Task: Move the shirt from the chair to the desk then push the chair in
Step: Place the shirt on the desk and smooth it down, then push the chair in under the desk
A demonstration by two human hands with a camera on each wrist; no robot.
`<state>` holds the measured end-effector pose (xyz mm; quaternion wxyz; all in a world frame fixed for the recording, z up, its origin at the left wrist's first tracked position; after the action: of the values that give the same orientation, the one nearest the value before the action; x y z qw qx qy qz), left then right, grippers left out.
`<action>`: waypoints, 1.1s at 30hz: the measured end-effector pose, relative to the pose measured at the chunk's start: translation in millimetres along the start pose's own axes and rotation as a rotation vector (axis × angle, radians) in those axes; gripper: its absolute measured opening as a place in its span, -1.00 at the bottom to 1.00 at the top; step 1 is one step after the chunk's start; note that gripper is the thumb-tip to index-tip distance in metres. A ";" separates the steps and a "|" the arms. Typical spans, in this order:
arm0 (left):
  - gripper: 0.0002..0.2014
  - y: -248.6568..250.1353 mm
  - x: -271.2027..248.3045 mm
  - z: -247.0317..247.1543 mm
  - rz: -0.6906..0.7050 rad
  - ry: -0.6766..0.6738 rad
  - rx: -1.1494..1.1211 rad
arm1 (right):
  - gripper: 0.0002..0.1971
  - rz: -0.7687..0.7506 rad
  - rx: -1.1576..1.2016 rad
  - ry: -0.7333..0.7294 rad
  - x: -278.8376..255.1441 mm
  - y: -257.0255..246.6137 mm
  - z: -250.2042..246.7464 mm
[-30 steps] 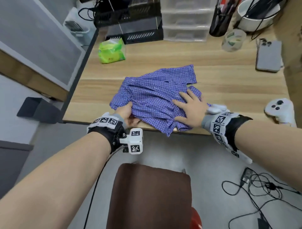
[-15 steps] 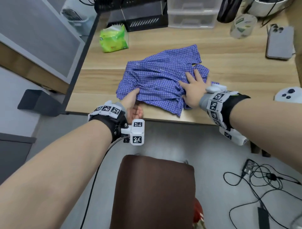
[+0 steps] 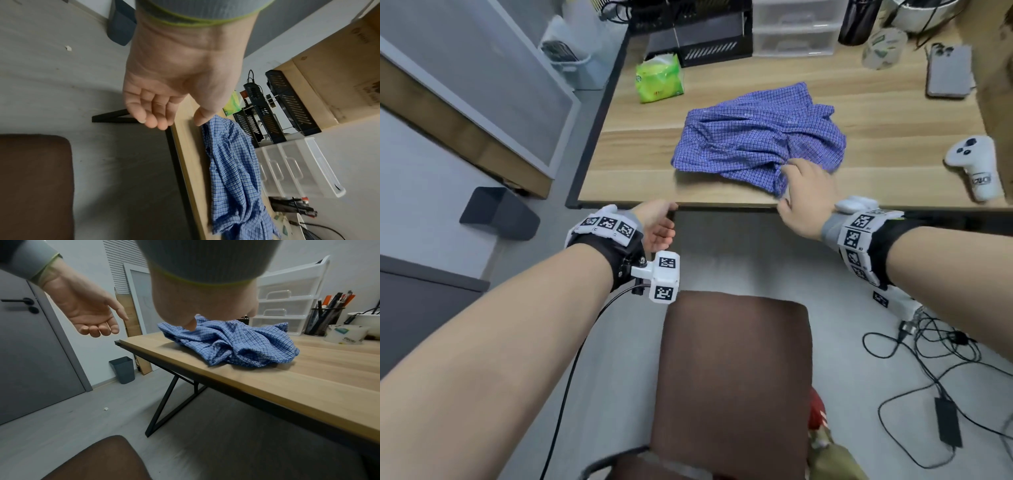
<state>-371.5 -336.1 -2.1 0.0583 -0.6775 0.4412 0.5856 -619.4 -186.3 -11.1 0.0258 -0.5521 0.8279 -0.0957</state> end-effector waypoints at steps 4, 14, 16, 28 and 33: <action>-0.66 -58.8 -40.7 -18.2 0.060 -0.022 0.079 | -0.51 0.071 0.015 -0.107 -76.3 -36.0 -9.8; -0.75 -182.8 -96.9 -48.8 0.255 -0.065 0.558 | -0.46 0.028 0.019 -0.502 -231.1 -114.2 -3.1; -0.66 -209.1 -110.2 -43.8 0.327 -0.062 0.801 | -0.40 -0.024 0.003 -0.611 -259.2 -125.7 6.2; 0.62 -401.5 -139.9 29.3 0.154 -0.494 1.835 | 0.10 -0.296 -0.066 -1.176 -397.4 -176.7 66.4; 0.43 -417.1 -136.1 39.4 0.331 -0.477 1.761 | 0.08 -0.371 -0.092 -1.239 -419.9 -194.4 78.6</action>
<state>-112.7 11.3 -81.8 0.5569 -0.1789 0.7943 0.1642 -267.7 117.1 -78.3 0.4581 -0.6394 0.5537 0.2733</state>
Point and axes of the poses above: each hand's wrist, its own x-axis towards the middle knuckle, its own z-axis out of the palm, y = z × x, the point moved 4 cm from there along x, towards the middle knuckle, and after that the axes turned 9 degrees about -x, right-handed, at the moved point
